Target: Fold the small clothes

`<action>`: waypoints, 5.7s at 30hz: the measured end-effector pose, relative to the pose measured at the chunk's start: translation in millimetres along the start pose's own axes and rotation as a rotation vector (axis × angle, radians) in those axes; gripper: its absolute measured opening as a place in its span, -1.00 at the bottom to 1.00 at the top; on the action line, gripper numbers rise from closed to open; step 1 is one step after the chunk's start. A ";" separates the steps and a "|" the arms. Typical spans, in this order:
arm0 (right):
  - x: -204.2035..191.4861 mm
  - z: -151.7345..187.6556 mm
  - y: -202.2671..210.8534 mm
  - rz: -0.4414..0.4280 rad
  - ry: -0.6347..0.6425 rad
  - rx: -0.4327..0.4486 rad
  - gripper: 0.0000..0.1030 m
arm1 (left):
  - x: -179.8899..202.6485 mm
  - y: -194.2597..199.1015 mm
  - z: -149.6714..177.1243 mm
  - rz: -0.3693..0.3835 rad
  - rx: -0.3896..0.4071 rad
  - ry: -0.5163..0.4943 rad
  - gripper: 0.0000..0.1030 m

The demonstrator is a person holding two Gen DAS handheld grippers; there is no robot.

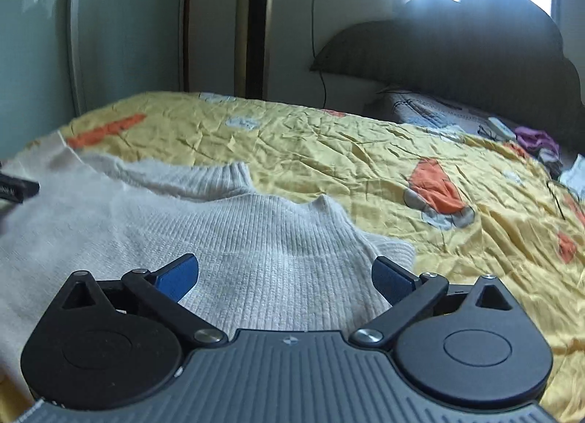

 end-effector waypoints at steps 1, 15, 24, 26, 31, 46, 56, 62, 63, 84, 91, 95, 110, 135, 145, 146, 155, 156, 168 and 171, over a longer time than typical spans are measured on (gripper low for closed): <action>3.3 -0.3 4.4 -0.005 -0.023 0.006 0.97 | -2.7 3.5 2.1 0.015 0.004 0.005 0.72; 117.8 59.0 54.2 -0.065 -0.573 -0.099 0.97 | -101.2 15.2 58.6 0.402 -0.068 0.318 0.73; 88.1 64.4 -1.0 -0.414 -0.676 -0.170 0.84 | -91.7 -3.2 65.5 0.644 -0.108 0.467 0.83; 84.1 58.1 -22.0 -0.433 -0.717 -0.179 0.82 | -81.8 -3.2 62.9 0.638 -0.100 0.464 0.81; 83.8 61.7 -57.2 -0.381 -0.801 -0.200 -0.33 | -62.4 15.5 57.7 0.509 -0.069 0.369 -0.02; 118.4 -0.9 18.7 -0.400 -0.778 -0.088 -0.41 | -34.7 118.1 27.5 0.575 -0.033 0.577 -0.60; 168.6 26.3 64.9 0.099 -0.246 -0.168 -0.04 | -13.2 122.1 56.9 0.335 -0.061 0.358 0.10; 98.4 -7.9 86.3 -0.043 -0.105 0.017 0.28 | 4.9 117.8 -5.5 0.319 0.087 0.254 0.15; 77.8 -6.0 78.1 -0.099 -0.076 0.002 0.27 | 15.4 113.9 -9.7 0.334 0.087 0.247 0.15; -27.6 36.7 27.8 -0.105 0.056 -0.120 0.87 | 61.2 78.4 24.8 0.254 0.049 0.093 0.39; -40.1 25.5 62.4 -0.110 -0.013 -0.034 0.85 | 56.1 86.0 27.1 0.263 0.051 0.089 0.44; -59.5 19.6 79.9 -0.127 0.036 0.009 0.85 | 48.4 90.1 22.1 0.261 0.065 0.100 0.44; -203.7 66.5 152.4 -0.321 0.664 0.113 0.88 | -28.1 29.9 32.9 0.605 -0.194 0.493 0.64; -264.2 65.4 119.9 -0.288 0.767 0.269 -0.55 | -0.1 24.2 -1.3 0.599 -0.154 0.655 -0.56; -196.6 21.4 152.7 -0.242 0.451 0.330 -0.57 | 23.9 67.9 -47.9 0.535 -0.070 0.681 -0.56; -189.6 17.3 152.6 -0.234 0.431 0.335 -0.58 | 28.8 72.8 -52.4 0.527 -0.057 0.675 -0.56; -137.8 18.8 181.4 -0.149 0.370 0.403 -0.61 | 86.6 119.5 -97.1 0.502 0.055 0.583 -0.56; -131.7 18.5 184.5 -0.136 0.369 0.412 -0.62 | 94.8 123.3 -101.0 0.498 0.066 0.571 -0.56; -37.7 18.3 198.4 -0.008 0.228 0.414 -0.65 | 209.9 140.0 -126.7 0.506 0.073 0.441 -0.56; -15.8 26.5 197.2 0.016 0.186 0.397 -0.66 | 241.7 135.6 -125.5 0.511 0.045 0.409 -0.56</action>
Point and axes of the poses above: each gripper's, at about its wrist camera, not at the fingertips, and y roughly against the way its jaws point, x to its right, z to its underside, the point moved 4 cm from there along -y, roughly the way its jaws point, and after that the axes turned 14 degrees about x, right-handed, at the moved point
